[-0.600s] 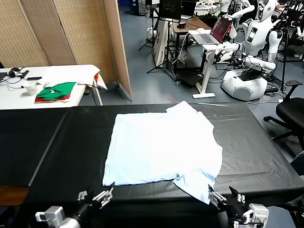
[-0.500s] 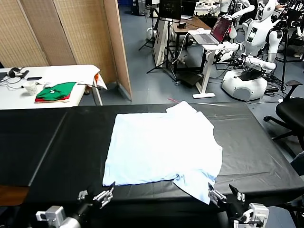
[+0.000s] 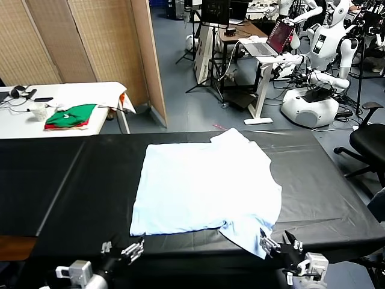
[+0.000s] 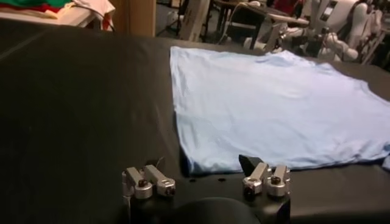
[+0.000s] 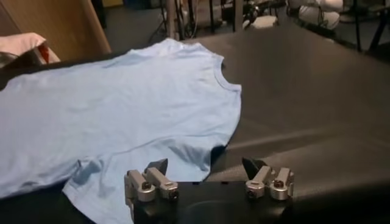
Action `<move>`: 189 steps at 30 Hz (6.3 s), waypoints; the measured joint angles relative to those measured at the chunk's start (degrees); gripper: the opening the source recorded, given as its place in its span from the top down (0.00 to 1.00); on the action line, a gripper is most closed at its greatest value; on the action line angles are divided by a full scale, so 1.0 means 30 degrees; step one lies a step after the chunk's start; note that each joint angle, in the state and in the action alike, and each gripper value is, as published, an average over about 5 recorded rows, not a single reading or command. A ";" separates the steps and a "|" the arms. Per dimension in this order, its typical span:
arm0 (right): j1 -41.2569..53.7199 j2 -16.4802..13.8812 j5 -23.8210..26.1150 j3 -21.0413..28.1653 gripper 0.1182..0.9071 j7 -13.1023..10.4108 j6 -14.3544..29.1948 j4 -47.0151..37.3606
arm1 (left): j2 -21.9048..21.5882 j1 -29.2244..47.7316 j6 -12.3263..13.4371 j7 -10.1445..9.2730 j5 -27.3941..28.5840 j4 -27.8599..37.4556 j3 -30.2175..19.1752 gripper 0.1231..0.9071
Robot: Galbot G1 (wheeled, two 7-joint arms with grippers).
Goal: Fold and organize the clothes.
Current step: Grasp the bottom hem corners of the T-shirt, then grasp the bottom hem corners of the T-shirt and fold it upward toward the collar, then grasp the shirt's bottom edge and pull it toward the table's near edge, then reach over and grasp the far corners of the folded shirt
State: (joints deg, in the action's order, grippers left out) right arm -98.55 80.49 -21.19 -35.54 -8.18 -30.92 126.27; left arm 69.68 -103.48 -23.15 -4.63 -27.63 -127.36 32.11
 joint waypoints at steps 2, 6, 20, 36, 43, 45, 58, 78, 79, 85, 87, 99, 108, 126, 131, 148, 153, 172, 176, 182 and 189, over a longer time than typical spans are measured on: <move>0.0002 0.0030 0.0044 0.0038 0.58 0.0026 0.0025 -0.0108 | 0.0063 0.0105 0.0043 -0.0003 0.0089 0.0192 -0.0056 0.43; 0.0005 0.0042 0.0109 0.0188 0.88 0.0134 0.0043 -0.0206 | 0.0090 0.0307 0.0083 -0.0013 0.0105 0.0459 -0.0044 0.75; -0.1794 0.0056 0.0219 0.0643 0.97 -0.0446 0.0121 0.1980 | -0.0014 -0.0384 0.0122 -0.0387 0.0361 0.0001 0.0073 0.97; -0.2893 -0.0273 -0.0628 0.0816 0.97 -0.0079 0.0538 0.3996 | -0.0302 -0.2907 0.0381 -0.1158 0.0680 -0.2431 0.1747 0.97; -0.0454 -0.0843 -0.1543 0.0429 0.97 0.0595 0.1870 0.2531 | -0.0108 -0.2592 0.0888 -0.1453 0.0453 -0.2733 0.1940 0.97; 0.0437 -0.1032 -0.1580 0.0504 0.97 0.0657 0.2099 0.1792 | -0.0096 -0.2145 0.1152 -0.1449 0.0418 -0.2555 0.1834 0.97; 0.6060 -0.1838 -0.0799 0.2041 0.97 0.0820 0.3013 -0.3293 | 0.0123 0.2754 0.2893 -0.1130 0.1078 0.0787 0.0915 0.97; 0.9632 -0.2277 0.0260 0.3781 0.97 0.1196 0.3403 -0.7345 | -0.1389 0.7447 0.2819 -0.0931 0.1017 0.5782 -0.0381 0.97; 0.9629 -0.2270 0.0204 0.3757 0.97 0.1228 0.3346 -0.7349 | -0.1425 0.7627 0.2793 -0.0922 0.1025 0.5938 -0.0495 0.97; 0.9180 -0.2320 -0.0169 0.3392 0.79 0.1445 0.2542 -0.6657 | -0.1481 0.8476 0.2522 -0.0941 0.1062 0.6377 -0.1182 0.96; 0.8859 -0.2411 -0.0197 0.3196 0.62 0.1507 0.2189 -0.6117 | -0.1461 0.8624 0.2351 -0.0960 0.1074 0.6385 -0.1344 0.90; 0.5960 -0.3014 -0.0306 0.1795 0.00 0.1740 0.1419 -0.2869 | -0.1265 0.7603 0.2063 -0.0957 0.1742 0.5720 -0.0880 0.05; 0.4457 -0.2867 -0.0253 0.1455 0.14 0.1878 0.1512 -0.2233 | -0.0761 0.6078 0.1910 -0.0742 0.1746 0.5193 -0.0605 0.00; 0.3923 -0.2885 0.0010 0.1550 0.93 0.1712 0.1160 -0.2499 | -0.0850 0.5326 0.1474 -0.0689 0.1040 0.4547 -0.0514 0.83; 0.3285 -0.2960 -0.0303 0.1177 0.97 0.1262 0.0426 -0.1687 | -0.0942 0.5147 0.1441 -0.0633 0.1233 0.4440 -0.0494 0.97; 0.0815 -0.2977 0.0375 0.1536 0.97 0.0459 -0.1977 0.1218 | -0.1862 0.2399 0.0703 -0.1483 0.3259 0.2017 0.0778 0.97; 0.0486 -0.3059 0.0322 0.1677 0.97 0.0515 -0.2108 0.1784 | -0.1562 0.0937 0.0591 -0.1496 0.4046 0.1180 0.1339 0.97; 0.0503 -0.3702 -0.0913 0.0743 0.00 0.1161 -0.2363 0.4031 | -0.1068 -0.1887 -0.1231 -0.1836 0.4120 -0.0640 0.2864 0.05; 0.2222 -0.4367 -0.1600 0.0997 0.00 0.0932 -0.2094 0.3297 | -0.1393 -0.1738 -0.0845 -0.0980 0.2922 -0.1090 0.3535 0.00; 0.6330 -0.5534 -0.3302 0.2291 0.00 -0.0179 -0.2566 0.0610 | -0.2418 0.0455 -0.1337 -0.0828 0.0036 -0.0753 0.4110 0.00; 1.0962 -0.6091 -0.4970 0.4528 0.00 -0.0623 -0.3163 -0.3185 | -0.3728 0.5476 -0.3212 -0.2147 -0.4062 0.1281 0.2668 0.00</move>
State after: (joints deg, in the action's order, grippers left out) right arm -65.67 62.22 -36.11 -21.96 -10.05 -40.41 116.72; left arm 58.50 -87.05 -32.78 -11.07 -39.82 -123.52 40.11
